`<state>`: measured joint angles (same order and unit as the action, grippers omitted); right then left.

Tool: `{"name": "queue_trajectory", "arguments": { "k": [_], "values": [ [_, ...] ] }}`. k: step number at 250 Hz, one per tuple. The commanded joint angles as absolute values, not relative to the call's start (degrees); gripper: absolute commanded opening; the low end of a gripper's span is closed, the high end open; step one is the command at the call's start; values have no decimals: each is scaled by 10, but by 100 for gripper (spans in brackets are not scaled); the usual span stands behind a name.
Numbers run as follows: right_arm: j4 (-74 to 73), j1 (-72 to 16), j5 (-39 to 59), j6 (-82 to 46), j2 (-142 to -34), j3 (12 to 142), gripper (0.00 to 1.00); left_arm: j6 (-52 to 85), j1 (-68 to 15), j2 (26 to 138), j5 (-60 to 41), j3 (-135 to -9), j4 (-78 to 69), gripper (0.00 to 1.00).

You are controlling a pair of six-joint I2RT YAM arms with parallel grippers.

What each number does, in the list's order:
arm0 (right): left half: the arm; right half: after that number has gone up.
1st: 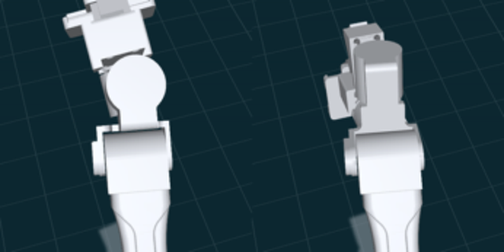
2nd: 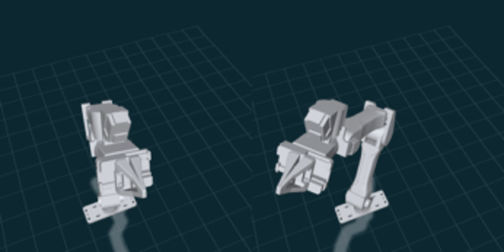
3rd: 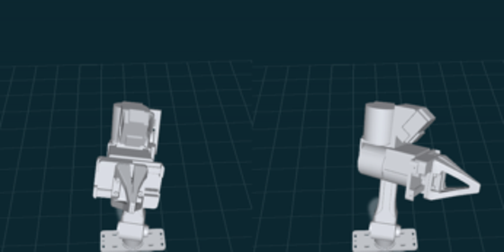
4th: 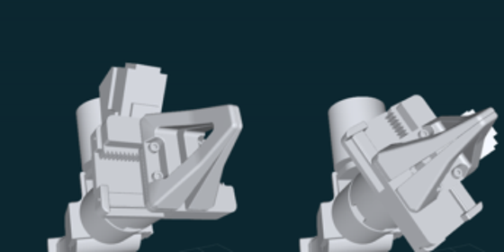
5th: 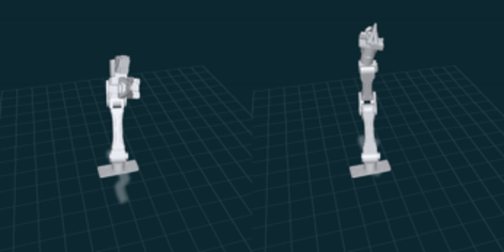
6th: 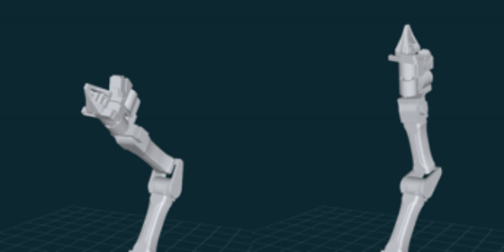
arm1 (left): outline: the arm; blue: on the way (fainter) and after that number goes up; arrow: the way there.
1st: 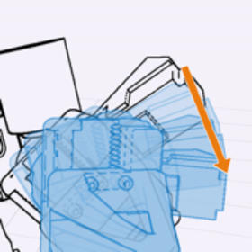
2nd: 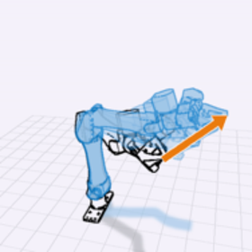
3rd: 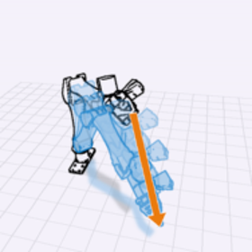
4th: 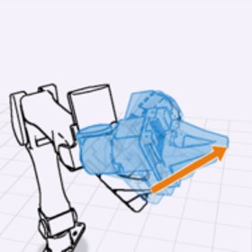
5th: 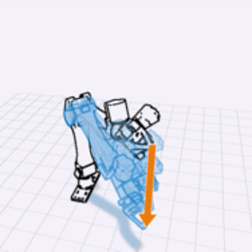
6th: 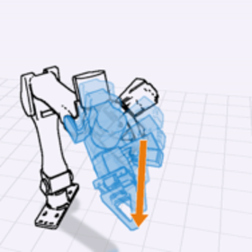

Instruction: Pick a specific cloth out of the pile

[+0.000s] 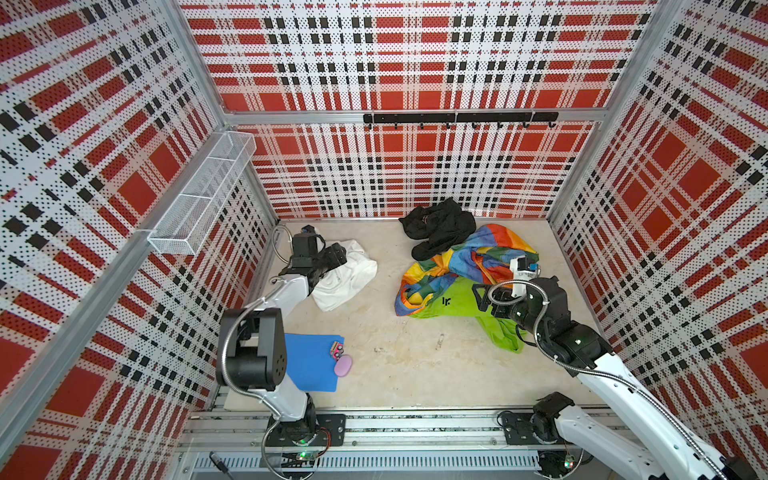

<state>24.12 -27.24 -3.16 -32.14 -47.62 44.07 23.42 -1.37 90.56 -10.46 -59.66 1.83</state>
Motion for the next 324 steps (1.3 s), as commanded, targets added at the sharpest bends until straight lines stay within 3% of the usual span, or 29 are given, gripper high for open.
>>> {"name": "queue_trajectory", "arguments": {
  "k": [1, 39, 101, 165, 198, 253, 324],
  "values": [
    [220, -271, -49, -330, -487, 424, 99, 203, -52, 848, -73, -620, 75, 88],
    [218, -270, -69, -336, -504, 411, 98, 199, -125, 801, -49, -611, 103, 100],
    [193, -243, -57, -352, -522, 365, 98, 247, -296, 828, -32, -570, 87, 99],
    [131, -195, -22, -360, -555, 296, 95, 292, -412, 968, -31, -595, 11, 99],
    [104, -164, -14, -358, -579, 276, 89, 308, -440, 1052, -43, -652, -16, 99],
    [31, -83, 42, -340, -647, 261, 67, 333, -458, 1153, -61, -738, -45, 99],
    [-23, -46, 65, -309, -768, 322, 55, 366, -463, 1228, -84, -808, -84, 99]
  ]
}}
